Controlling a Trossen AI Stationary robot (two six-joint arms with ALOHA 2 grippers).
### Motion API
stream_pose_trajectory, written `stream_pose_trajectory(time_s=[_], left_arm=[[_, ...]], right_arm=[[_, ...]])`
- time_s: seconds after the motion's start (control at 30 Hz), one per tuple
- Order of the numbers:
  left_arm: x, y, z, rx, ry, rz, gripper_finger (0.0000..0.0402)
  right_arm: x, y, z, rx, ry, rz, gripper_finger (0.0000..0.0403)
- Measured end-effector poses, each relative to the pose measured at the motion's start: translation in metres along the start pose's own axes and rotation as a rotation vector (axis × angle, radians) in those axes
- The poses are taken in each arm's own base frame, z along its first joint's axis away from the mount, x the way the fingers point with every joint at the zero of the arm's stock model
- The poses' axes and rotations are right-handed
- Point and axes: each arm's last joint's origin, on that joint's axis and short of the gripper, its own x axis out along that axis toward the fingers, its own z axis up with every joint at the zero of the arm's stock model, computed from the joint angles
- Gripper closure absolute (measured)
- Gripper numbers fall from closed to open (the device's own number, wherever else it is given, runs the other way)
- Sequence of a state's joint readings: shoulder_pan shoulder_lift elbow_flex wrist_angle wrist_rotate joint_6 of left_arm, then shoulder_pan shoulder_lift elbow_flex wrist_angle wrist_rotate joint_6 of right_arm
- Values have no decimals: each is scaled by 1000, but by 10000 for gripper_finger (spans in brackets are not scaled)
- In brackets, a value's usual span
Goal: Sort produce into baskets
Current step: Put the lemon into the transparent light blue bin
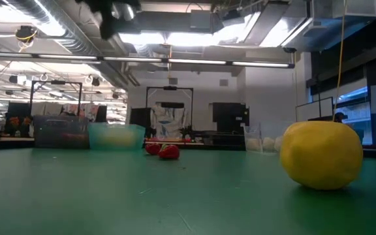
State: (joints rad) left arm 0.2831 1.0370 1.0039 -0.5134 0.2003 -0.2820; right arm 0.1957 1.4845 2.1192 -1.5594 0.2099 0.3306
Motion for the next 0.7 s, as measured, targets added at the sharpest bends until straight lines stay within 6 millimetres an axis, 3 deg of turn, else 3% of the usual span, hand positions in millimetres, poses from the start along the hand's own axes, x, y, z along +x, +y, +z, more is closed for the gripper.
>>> stream_pose_trajectory(time_s=[0.17, 0.4, 0.57, 0.7], left_arm=[[-29, -32, -7, 7, -84, -62, 98], [-61, -51, -15, -19, -194, -71, 98], [-70, -59, -20, 0, -202, -113, 98], [-70, -62, -24, 14, -176, -121, 98]], right_arm=[[67, 38, -14, -64, 108, 139, 72], [156, 89, -41, -11, -26, 421, 72], [202, 107, -82, 147, -46, 515, 72], [223, 116, -119, 275, -43, 546, 72]])
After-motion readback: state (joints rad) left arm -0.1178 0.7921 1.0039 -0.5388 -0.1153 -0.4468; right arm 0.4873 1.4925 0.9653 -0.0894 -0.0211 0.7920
